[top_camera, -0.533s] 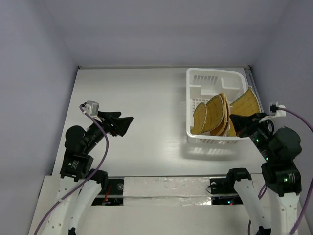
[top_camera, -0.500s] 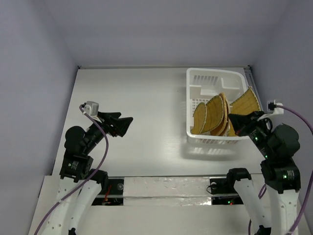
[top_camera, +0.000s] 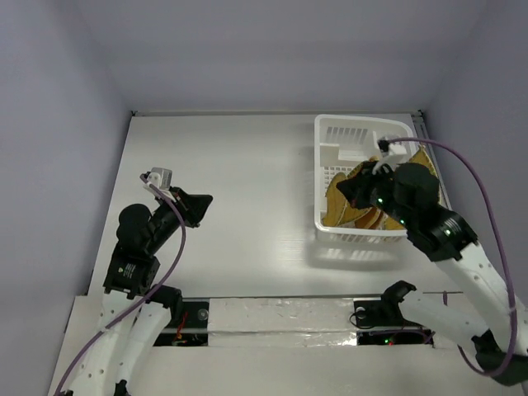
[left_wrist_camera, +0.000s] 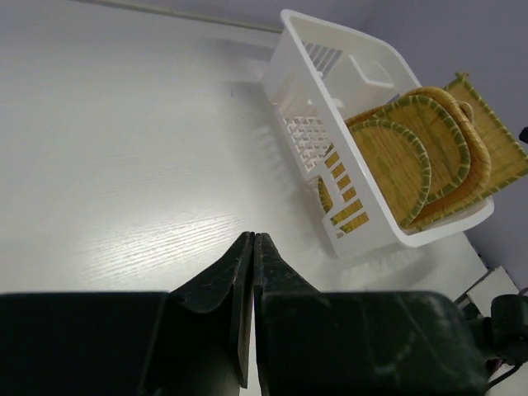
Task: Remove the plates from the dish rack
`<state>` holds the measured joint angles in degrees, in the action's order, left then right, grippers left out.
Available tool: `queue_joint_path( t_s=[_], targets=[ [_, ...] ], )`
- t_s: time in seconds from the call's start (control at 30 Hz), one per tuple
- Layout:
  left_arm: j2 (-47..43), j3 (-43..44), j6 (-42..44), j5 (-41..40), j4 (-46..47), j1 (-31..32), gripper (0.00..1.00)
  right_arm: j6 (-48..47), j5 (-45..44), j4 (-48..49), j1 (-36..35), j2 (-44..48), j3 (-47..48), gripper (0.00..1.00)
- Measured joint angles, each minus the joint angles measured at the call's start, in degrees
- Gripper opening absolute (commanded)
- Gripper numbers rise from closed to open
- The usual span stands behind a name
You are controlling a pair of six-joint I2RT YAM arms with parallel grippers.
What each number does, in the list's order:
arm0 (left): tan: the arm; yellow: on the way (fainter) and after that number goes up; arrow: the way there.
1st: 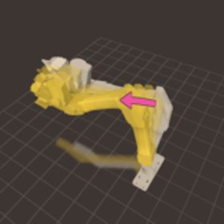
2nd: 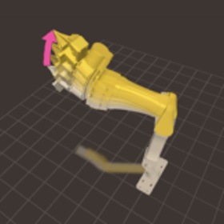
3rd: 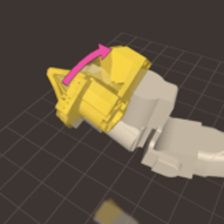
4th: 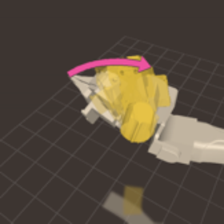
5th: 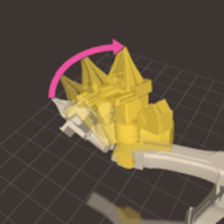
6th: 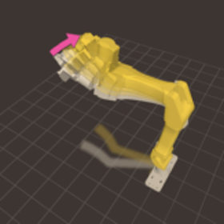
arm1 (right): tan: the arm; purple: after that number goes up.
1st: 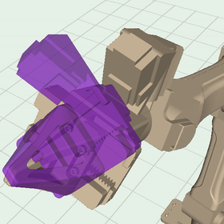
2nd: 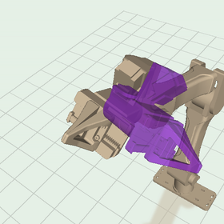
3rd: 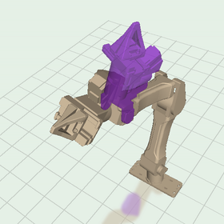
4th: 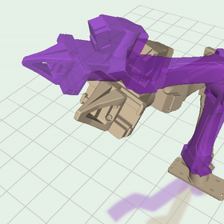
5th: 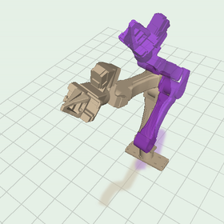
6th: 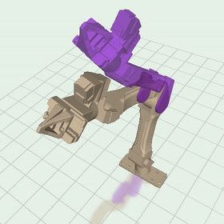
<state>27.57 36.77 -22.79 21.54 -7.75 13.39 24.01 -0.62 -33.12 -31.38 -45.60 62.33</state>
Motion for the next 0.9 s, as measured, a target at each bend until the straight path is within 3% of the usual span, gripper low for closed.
queue_joint_path(
  t_s=[0.13, 0.23, 0.27, 0.37, 0.5, 0.9],
  targets=[
    [-0.26, 0.00, -0.04, -1.20, -1.33, 0.00, 0.05, 0.17, -11.34, 0.33, -4.04, -8.50, 2.29, 0.49],
    [-1.40, 0.00, -0.26, -1.57, -1.27, 0.00, 0.24, 0.04, -18.62, -0.44, -4.07, -12.26, 2.29, 0.57],
    [-1.66, 0.00, -0.35, -1.64, -1.18, 0.02, 0.35, 0.20, -20.94, -0.72, -4.07, -13.09, 2.29, 0.57],
    [-1.79, -0.04, -0.66, -1.68, -1.14, 0.02, 0.46, 0.37, -26.69, -1.66, -4.07, -15.17, 2.29, 0.57],
    [-1.81, -0.07, -0.81, -1.77, -1.18, 0.07, 0.49, 0.55, -31.08, -2.10, -4.09, -17.42, 1.92, 0.55],
    [-1.90, -0.07, -0.87, -2.10, -1.18, 0.07, 0.50, 1.38, -34.67, -2.05, -4.07, -25.14, 0.50, 0.35]
  ],
)
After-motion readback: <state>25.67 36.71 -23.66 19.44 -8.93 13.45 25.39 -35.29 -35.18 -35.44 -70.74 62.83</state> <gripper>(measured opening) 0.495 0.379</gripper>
